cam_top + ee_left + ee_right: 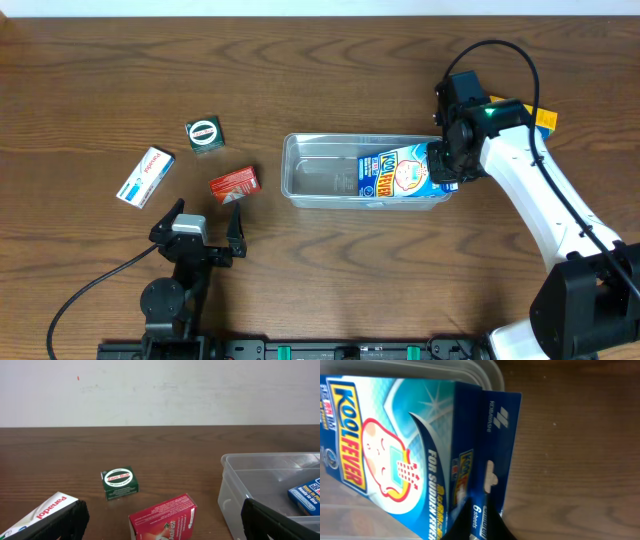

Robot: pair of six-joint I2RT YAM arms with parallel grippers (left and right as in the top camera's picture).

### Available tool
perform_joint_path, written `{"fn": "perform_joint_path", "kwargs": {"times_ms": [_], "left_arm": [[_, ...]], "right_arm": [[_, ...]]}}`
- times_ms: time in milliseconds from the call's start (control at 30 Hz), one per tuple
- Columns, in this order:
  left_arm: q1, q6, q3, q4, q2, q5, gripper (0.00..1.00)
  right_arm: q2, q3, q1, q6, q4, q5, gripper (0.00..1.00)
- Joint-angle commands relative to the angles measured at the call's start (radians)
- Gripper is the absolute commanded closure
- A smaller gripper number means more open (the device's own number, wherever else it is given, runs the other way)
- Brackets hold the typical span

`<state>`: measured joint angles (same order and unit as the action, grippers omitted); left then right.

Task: Pack container
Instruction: 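Open the right gripper and withdraw it from the container, then move the right gripper to the yellow Woods box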

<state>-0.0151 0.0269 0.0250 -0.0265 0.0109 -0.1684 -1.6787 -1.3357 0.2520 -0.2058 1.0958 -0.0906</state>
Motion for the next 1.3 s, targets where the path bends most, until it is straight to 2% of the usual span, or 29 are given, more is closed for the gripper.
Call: {"fn": "perform_joint_path", "kwargs": {"times_ms": [0, 400, 433, 500, 533, 900, 967, 1033, 1200, 1267], "left_arm": [[0.003, 0.006, -0.021, -0.029, -0.006, -0.002, 0.02], [0.003, 0.006, -0.021, -0.029, -0.006, -0.002, 0.02], [0.003, 0.006, -0.021, -0.029, -0.006, -0.002, 0.02], [0.003, 0.006, -0.021, -0.029, -0.006, -0.002, 0.02], [0.003, 0.006, -0.021, -0.029, -0.006, -0.002, 0.02], [0.003, 0.006, -0.021, -0.029, -0.006, -0.002, 0.02], [0.003, 0.007, -0.021, -0.029, -0.006, -0.002, 0.02], [0.003, 0.006, -0.021, -0.029, -0.006, -0.002, 0.02], [0.003, 0.006, -0.021, -0.029, -0.006, -0.002, 0.02], [0.003, 0.006, -0.021, -0.029, -0.006, -0.002, 0.02]], "right_arm": [[-0.002, 0.005, -0.003, 0.032, -0.008, 0.035, 0.75], [-0.002, 0.005, -0.003, 0.042, -0.009, 0.047, 0.78], [-0.002, 0.005, -0.003, 0.047, -0.010, 0.048, 0.82], [-0.002, 0.000, -0.002, 0.056, -0.011, 0.063, 0.96], [-0.001, -0.008, -0.002, 0.067, -0.008, 0.078, 0.99], [0.000, -0.213, 0.016, 0.103, 0.087, 0.126, 0.99], [0.000, -0.250, 0.008, 0.102, 0.095, 0.126, 0.92], [0.000, -0.280, -0.008, 0.098, 0.097, 0.125, 0.76], [0.000, -0.325, -0.118, 0.066, 0.069, 0.126, 0.67], [-0.001, -0.325, -0.177, 0.053, 0.048, 0.160, 0.56]]}}
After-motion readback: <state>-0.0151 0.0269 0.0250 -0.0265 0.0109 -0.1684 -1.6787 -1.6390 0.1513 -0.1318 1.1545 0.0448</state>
